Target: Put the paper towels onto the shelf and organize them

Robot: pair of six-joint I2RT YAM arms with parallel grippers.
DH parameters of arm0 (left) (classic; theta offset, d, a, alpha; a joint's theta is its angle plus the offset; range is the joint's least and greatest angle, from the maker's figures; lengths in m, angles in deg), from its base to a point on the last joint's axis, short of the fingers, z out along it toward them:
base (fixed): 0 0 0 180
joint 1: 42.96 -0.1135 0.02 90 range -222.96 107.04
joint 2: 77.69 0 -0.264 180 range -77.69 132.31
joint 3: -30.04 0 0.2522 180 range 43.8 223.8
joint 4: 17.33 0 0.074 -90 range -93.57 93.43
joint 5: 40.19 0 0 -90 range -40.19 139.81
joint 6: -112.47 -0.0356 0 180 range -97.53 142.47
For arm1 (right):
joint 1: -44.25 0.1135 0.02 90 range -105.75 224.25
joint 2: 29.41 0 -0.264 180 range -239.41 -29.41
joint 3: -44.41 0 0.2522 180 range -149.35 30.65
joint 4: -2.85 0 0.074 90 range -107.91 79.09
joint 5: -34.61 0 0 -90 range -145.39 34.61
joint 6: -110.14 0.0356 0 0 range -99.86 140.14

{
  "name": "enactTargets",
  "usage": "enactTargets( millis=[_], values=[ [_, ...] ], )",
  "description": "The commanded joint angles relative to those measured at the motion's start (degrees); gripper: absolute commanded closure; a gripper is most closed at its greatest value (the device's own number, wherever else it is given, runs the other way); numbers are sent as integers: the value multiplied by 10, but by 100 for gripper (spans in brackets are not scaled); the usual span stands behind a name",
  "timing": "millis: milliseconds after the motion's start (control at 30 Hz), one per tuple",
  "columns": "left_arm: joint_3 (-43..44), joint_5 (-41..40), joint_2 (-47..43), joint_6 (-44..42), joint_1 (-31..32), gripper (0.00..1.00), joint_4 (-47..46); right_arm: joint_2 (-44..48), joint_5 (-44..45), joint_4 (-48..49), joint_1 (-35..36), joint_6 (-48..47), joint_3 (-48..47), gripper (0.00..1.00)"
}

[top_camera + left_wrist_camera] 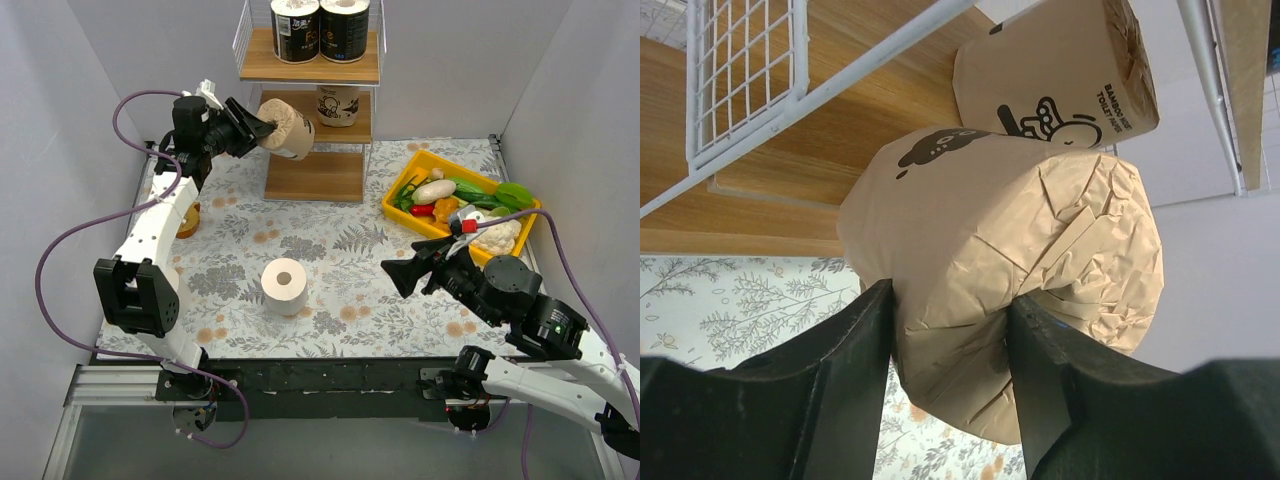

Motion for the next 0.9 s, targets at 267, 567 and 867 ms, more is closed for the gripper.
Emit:
enactTargets(
  millis=[267, 567, 867],
  values=[
    [55, -126, 13, 67, 35, 64, -36, 34, 22, 11, 0, 5, -16, 12],
    [65, -187, 29, 94, 62, 69, -60, 49, 30, 4, 0, 5, -10, 12],
    [85, -238, 38, 94, 77, 70, -64, 60, 45, -1, 0, 1, -6, 12]
  ],
)
